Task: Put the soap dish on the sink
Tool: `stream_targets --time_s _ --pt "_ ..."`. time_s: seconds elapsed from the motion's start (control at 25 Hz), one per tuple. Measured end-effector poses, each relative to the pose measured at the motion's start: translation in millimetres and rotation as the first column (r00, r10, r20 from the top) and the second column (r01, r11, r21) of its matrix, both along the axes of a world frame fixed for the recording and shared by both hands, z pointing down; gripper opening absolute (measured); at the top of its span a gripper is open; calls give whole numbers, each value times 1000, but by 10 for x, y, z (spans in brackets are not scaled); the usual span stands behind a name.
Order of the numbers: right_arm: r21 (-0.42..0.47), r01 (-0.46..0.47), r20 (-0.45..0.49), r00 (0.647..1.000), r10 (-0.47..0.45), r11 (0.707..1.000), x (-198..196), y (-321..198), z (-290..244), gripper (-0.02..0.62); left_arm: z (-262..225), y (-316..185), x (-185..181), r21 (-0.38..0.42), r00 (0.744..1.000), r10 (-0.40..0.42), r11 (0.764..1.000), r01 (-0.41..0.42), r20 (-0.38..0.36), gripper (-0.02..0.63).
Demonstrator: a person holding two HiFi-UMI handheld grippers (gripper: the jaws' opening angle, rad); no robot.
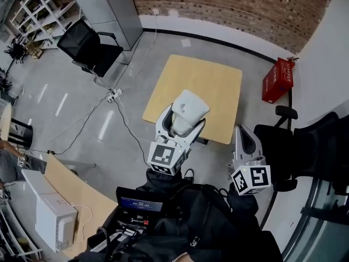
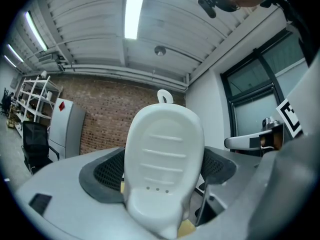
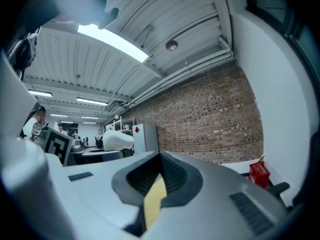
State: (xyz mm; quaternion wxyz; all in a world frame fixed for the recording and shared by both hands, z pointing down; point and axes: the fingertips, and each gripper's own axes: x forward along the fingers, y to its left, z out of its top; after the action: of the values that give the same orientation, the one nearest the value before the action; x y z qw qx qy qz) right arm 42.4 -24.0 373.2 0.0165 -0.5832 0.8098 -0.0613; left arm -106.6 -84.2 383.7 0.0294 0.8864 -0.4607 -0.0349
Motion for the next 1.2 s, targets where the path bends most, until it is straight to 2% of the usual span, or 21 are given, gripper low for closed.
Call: stream_targets --time_s 0.28,0.52,0.8,1.0,1.2 --pt "-22 -11 -23 1000 11 1000 -74 -189 50 5 133 -245 -17 -31 1000 23 999 -24 -16 463" --pt "-61 -35 -26 999 33 998 57 -331 163 5 294 -381 139 -64 998 53 996 -54 -16 462" --pt "-36 1 -22 1000 -2 999 83 -649 111 5 254 -603 179 -53 1000 30 998 -30 -2 462" --pt "-70 -10 -29 1000 8 998 296 -907 179 5 241 -830 347 -54 1000 13 998 -13 0 462" --pt "-62 -18 -7 1000 18 998 587 -1122 175 5 206 -1048 541 -51 1000 -1 999 1 0 462"
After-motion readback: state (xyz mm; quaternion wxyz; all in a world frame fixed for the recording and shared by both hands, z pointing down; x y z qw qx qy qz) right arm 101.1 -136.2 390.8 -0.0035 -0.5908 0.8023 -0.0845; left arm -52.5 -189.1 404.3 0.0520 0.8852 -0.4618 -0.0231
